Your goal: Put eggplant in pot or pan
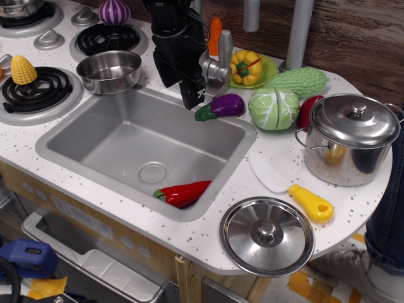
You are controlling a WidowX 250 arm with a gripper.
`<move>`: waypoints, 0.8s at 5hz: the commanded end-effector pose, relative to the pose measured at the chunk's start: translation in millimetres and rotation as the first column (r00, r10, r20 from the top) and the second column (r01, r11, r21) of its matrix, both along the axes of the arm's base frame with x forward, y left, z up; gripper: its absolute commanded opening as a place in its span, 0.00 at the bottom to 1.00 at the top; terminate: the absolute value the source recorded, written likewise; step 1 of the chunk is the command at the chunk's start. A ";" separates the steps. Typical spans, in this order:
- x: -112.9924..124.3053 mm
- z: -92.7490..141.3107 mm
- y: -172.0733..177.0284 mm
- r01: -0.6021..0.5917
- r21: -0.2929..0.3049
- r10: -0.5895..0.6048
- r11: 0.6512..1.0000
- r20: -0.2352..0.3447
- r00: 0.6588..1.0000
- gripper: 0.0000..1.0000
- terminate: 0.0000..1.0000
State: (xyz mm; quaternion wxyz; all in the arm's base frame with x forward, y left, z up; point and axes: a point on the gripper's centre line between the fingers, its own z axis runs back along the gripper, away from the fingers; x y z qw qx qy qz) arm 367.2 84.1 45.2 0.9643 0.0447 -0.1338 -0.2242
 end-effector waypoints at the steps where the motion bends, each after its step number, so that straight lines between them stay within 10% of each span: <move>1: 0.0 0.0 0.0 0.000 0.000 0.000 1.000 0.000 1.000 1.00 0.00; 4: 15.8 -13.9 -25.6 -0.018 0.005 0.017 1.000 0.086 0.996 1.00 0.00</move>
